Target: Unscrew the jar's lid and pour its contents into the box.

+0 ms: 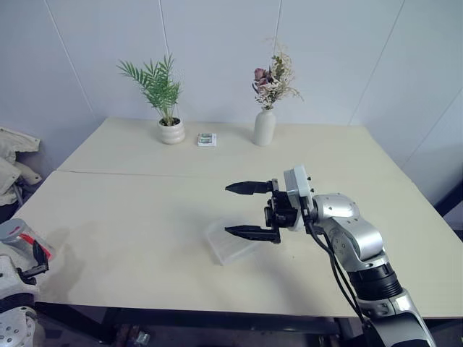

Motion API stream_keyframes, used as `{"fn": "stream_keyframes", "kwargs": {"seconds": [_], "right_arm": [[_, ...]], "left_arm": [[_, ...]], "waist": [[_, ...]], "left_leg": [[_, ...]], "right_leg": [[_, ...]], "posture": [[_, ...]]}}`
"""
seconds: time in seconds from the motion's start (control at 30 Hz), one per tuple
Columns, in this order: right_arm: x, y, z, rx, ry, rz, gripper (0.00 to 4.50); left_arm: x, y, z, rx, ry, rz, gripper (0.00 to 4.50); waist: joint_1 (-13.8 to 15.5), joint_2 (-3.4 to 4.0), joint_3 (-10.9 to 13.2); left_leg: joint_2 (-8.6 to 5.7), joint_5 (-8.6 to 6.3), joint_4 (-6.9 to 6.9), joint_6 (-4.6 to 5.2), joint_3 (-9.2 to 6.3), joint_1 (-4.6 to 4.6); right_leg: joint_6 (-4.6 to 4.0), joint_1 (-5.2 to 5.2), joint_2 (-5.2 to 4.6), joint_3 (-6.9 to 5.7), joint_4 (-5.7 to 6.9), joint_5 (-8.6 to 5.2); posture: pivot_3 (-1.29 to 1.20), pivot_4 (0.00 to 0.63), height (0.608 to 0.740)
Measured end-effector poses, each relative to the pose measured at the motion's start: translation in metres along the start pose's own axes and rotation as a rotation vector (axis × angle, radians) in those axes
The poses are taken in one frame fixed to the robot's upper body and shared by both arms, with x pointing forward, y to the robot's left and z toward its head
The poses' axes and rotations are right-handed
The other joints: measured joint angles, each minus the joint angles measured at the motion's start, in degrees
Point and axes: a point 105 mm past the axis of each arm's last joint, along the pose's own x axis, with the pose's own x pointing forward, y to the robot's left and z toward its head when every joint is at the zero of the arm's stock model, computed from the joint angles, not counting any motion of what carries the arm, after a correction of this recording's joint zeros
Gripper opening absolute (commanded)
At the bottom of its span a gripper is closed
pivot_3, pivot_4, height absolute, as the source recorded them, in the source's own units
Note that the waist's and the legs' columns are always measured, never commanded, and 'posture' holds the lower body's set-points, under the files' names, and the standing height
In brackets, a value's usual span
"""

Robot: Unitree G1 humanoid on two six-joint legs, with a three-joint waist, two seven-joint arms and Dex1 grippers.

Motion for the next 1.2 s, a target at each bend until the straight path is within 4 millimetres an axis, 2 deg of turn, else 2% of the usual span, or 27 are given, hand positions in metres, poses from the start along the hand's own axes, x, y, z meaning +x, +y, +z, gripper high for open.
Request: {"fn": "stream_keyframes", "kwargs": {"seconds": [0.1,0.27,0.43,0.87,1.2], "right_arm": [[0.0,0.0,0.0,0.0,0.001,0.0,4.5],[-0.001,0.0,0.0,-0.002,0.007,0.004,4.5],[-0.003,0.001,-0.001,-0.003,0.015,0.009,4.5],[-0.004,0.0,0.001,0.001,0.017,0.011,4.5],[-0.008,-0.002,0.0,0.027,0.027,0.001,4.5]], "left_arm": [[0.001,-0.007,0.0,-0.002,-0.007,0.003,4.46],[0.008,-0.008,0.01,-0.039,-0.062,0.098,4.46],[0.012,-0.008,0.007,-0.064,-0.059,0.146,4.46],[0.03,-0.033,-0.001,-0.155,-0.049,0.167,4.46],[0.035,-0.033,-0.001,-0.133,-0.051,0.218,4.46]], "waist": [[0.0,-0.01,0.0],[0.0,-0.02,0.0],[0.0,-0.02,0.0],[0.0,-0.03,0.0],[0.0,-0.03,0.0]], "left_leg": [[0.01,0.0,0.0,0.0,0.0,0.0],[-0.01,0.01,0.01,0.0,0.0,0.0],[-0.01,0.01,0.01,0.0,0.0,0.0],[-0.03,0.04,0.11,-0.01,-0.01,0.0],[-0.03,0.04,0.12,-0.02,-0.01,-0.01]], "right_leg": [[0.0,0.0,0.03,-0.01,0.01,0.0],[0.04,0.0,0.03,-0.01,0.02,0.02],[0.05,0.0,0.05,-0.02,0.04,0.02],[0.13,0.03,0.09,-0.01,0.11,0.06],[0.14,0.03,0.1,-0.02,0.12,0.07]], "posture": [[0.0,0.15,0.74],[0.0,0.15,0.74],[0.0,0.15,0.74],[0.0,0.15,0.74],[0.0,0.15,0.74]]}}
